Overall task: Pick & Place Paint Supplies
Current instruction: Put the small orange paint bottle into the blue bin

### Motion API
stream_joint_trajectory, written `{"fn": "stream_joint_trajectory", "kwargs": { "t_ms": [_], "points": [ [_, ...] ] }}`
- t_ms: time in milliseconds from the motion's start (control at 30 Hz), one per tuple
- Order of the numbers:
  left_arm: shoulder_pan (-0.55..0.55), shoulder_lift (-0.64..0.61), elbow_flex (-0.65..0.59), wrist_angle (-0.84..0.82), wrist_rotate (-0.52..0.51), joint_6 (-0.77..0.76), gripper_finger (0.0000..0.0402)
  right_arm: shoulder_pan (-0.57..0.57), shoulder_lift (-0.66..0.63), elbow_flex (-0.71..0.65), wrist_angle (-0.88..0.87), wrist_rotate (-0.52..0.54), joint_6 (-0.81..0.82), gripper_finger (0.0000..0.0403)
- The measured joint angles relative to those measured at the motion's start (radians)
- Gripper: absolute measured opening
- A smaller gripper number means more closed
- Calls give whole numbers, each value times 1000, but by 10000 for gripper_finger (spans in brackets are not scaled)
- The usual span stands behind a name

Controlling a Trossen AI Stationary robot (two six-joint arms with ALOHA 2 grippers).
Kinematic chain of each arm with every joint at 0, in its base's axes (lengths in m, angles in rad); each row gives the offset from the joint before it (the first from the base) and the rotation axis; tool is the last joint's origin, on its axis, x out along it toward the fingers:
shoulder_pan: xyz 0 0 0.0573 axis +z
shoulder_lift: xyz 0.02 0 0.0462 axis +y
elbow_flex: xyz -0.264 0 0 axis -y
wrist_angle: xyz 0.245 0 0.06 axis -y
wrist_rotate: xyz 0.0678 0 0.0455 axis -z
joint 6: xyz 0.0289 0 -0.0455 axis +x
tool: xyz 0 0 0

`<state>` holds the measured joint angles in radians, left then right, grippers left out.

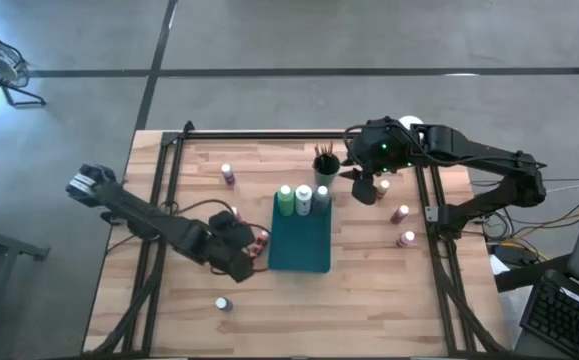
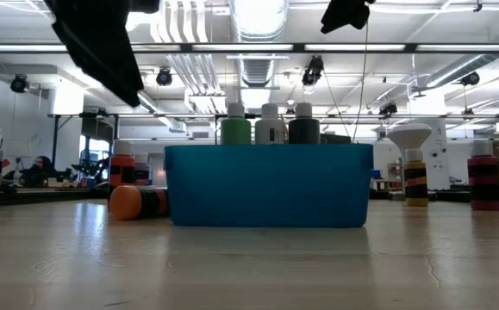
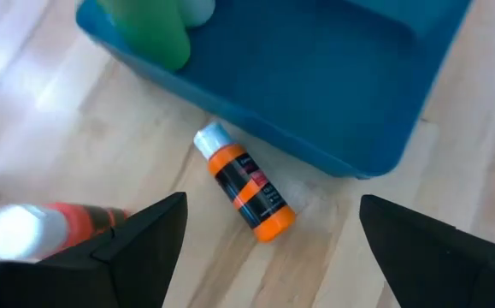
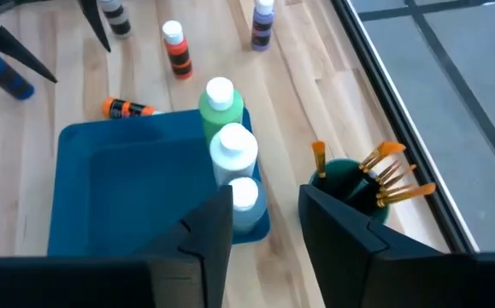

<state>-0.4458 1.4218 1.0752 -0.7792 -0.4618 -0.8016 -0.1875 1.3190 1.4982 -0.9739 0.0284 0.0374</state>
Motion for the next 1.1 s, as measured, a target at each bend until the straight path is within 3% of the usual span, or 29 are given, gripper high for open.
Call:
{"fn": "stream_joint_trajectory", "kwargs": {
  "t_ms": [333, 767, 1100],
  "points": [
    [0, 121, 2, 9, 17, -255, 351, 0, -2, -32, -18, 0, -47, 105],
    [37, 159, 2, -6, 47, -341, 351, 0, -2, -51, -17, 0, -49, 81],
    [47, 229, 2, -6, 53, -330, 351, 0, -2, -51, -15, 0, -64, 106]
  ]
}}
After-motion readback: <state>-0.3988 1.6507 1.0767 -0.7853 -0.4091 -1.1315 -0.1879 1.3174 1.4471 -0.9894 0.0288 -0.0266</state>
